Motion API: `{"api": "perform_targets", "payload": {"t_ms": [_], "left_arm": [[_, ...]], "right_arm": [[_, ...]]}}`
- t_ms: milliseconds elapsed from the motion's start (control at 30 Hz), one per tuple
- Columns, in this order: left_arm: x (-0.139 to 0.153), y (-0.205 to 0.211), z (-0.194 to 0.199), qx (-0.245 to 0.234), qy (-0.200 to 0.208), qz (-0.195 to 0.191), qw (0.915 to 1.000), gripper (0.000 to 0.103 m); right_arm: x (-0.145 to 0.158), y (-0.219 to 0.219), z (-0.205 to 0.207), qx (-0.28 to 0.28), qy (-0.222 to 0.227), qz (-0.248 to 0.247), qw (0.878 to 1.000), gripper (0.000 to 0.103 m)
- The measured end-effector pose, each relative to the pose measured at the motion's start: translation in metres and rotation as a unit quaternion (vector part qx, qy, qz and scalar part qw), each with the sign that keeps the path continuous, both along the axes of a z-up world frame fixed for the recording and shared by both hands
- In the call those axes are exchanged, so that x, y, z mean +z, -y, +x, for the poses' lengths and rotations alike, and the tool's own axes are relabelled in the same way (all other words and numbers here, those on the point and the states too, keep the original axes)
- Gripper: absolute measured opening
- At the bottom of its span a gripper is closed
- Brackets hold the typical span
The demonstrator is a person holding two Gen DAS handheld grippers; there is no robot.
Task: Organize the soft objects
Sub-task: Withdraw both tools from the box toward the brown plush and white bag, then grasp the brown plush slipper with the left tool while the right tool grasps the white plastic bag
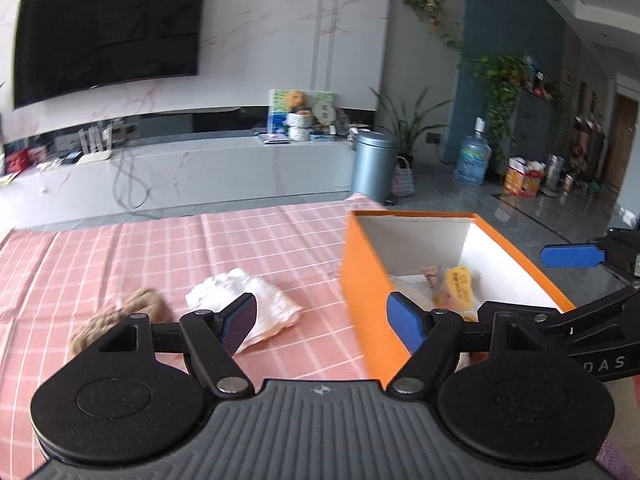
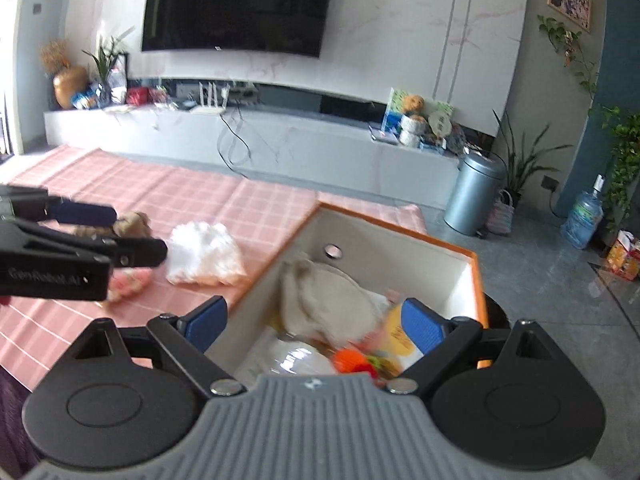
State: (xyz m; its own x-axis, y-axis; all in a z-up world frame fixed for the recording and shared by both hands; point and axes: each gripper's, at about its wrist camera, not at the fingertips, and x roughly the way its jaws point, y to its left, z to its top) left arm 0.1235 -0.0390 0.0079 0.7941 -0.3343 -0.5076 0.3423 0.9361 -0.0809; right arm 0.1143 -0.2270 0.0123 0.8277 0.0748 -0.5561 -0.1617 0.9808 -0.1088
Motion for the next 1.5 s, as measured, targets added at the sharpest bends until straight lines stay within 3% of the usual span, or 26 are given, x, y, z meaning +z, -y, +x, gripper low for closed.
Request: {"api": "perform_targets", "payload": {"t_ms": [267, 400, 867, 1100, 1367, 1500], "left_arm": [[-0.013, -0.049, -0.006, 0.057, -0.019, -0.029, 0.9978, 0.087], [-0.020, -0.071, -0.009, 0.076, -0.025, -0.038, 0.9961, 0.087], [-0.045, -0.126, 0.006, 0.117, -0.060, -0.070, 0.9888, 0.087], [-0.052, -0.154, 0.018, 0.142, -0.057, -0.077, 0.9852, 0.087], [-0.056, -0.166, 0.047, 0.138, -0.067, -0.068, 0.9858, 0.090], [-0.057, -0.161, 0.068, 0.098, -0.068, -0.024, 0.9926, 0.090]], "right_arm": [[-0.006, -0.038, -0.002, 0.029, 0.019, 0.041, 0.999, 0.092], [-0.010, -0.057, 0.007, 0.044, 0.016, 0.029, 0.998, 0.092], [-0.034, -0.109, 0.052, 0.094, -0.056, -0.022, 0.994, 0.091], [-0.041, -0.126, 0.082, 0.104, -0.085, -0.029, 0.991, 0.083], [-0.052, -0.153, 0.111, 0.113, -0.106, -0.022, 0.988, 0.077], [-0.057, -0.165, 0.127, 0.121, -0.113, -0.035, 0.986, 0.076]]}}
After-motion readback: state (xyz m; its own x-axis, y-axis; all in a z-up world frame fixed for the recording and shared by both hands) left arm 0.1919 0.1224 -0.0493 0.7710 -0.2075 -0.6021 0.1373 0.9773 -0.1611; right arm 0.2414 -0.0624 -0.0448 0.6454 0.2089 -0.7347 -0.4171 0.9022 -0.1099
